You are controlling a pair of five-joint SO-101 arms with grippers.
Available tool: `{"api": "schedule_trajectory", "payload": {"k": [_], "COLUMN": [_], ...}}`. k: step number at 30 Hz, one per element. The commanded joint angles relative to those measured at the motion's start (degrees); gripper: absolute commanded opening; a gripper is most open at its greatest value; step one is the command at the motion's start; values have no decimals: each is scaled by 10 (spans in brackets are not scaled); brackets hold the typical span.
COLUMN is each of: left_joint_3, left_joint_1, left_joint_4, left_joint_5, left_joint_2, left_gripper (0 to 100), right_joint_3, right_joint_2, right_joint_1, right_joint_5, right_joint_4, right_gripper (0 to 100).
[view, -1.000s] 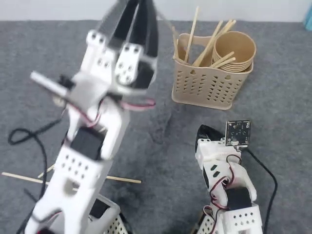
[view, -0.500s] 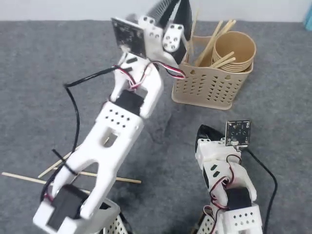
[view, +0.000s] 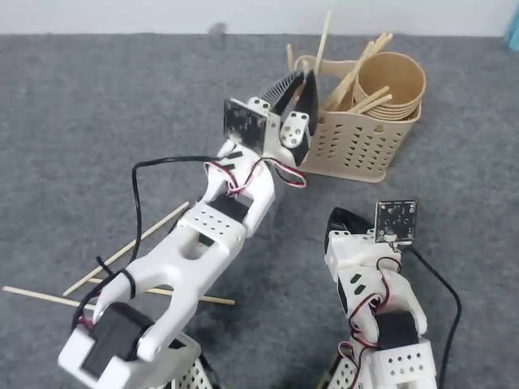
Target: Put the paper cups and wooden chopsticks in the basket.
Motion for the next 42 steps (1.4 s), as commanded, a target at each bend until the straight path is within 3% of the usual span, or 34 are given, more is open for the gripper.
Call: {"api": "schedule_trajectory", "payload": {"k": [1, 5, 15, 23, 26, 31, 35, 42], "left_joint_3": [-3, -60, -165, -165, -165, -139, -58, 98], "left_joint_1": [8, -7, -57, -191, -246, -299, -306, -304], "left_joint_4": [-11, 68, 395, 673, 788, 938, 952, 821], "left_joint_5": [3, 5, 6, 3, -10, -91, -168, -179], "left_joint_2": [-8, -24, -262, -444, -453, -404, -342, -280], "left_gripper": [57, 147, 148, 148, 148, 148, 148, 148], "right_joint_3": [12, 12, 12, 12, 12, 12, 12, 12], "right_joint_2": [0, 0, 0, -1, -1, -1, 0, 2], "right_joint_1": [2, 2, 2, 1, 0, 0, 0, 1], "right_joint_5": [10, 10, 11, 11, 11, 11, 11, 11], "right_joint_4": [1, 1, 0, 2, 3, 3, 3, 3], "right_gripper": [12, 12, 12, 12, 12, 12, 12, 12]}}
